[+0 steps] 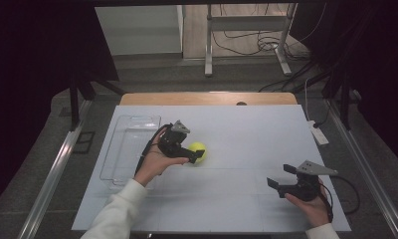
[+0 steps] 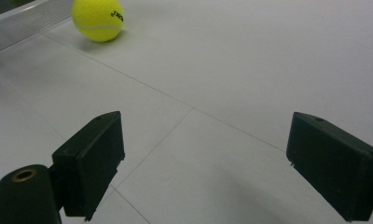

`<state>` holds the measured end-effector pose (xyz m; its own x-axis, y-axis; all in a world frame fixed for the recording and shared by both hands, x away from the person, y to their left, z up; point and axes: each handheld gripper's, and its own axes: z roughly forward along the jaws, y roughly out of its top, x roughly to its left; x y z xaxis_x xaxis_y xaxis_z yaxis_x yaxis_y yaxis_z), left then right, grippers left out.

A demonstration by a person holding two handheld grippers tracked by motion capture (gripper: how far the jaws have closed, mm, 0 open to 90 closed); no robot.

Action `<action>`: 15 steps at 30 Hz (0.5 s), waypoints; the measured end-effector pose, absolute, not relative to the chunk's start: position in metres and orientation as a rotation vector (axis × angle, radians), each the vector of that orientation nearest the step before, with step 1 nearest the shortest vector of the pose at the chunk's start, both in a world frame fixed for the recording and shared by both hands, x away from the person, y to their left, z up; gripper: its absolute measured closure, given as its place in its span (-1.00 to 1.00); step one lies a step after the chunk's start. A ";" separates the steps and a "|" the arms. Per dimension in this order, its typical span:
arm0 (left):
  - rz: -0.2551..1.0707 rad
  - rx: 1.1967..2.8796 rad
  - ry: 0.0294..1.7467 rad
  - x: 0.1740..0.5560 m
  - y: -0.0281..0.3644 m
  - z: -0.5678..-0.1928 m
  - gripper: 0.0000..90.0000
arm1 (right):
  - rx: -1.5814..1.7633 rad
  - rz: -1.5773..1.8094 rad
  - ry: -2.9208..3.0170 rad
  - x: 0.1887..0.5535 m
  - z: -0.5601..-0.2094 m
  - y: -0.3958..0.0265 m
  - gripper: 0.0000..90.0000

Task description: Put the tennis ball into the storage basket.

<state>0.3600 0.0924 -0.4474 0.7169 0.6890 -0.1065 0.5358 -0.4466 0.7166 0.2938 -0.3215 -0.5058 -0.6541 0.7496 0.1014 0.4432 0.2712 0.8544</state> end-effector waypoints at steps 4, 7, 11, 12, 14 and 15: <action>0.254 2.167 0.928 0.364 0.090 -0.448 -0.85 | 1.090 1.333 2.226 0.294 -0.506 -0.322 -0.75; 0.248 2.173 0.929 0.366 0.088 -0.449 -0.85 | 1.090 1.332 2.227 0.294 -0.506 -0.322 -0.75; 0.242 2.180 0.929 0.369 0.085 -0.449 -0.86 | 1.090 1.331 2.227 0.294 -0.506 -0.322 -0.75; 0.238 2.184 0.928 0.370 0.085 -0.450 -0.86 | 1.091 1.332 2.228 0.294 -0.506 -0.322 -0.75; 0.236 2.190 0.930 0.372 0.084 -0.450 -0.87 | 1.092 1.331 2.228 0.294 -0.506 -0.322 -0.75; 0.236 2.190 0.930 0.372 0.084 -0.450 -0.87 | 1.091 1.332 2.228 0.294 -0.506 -0.322 -0.75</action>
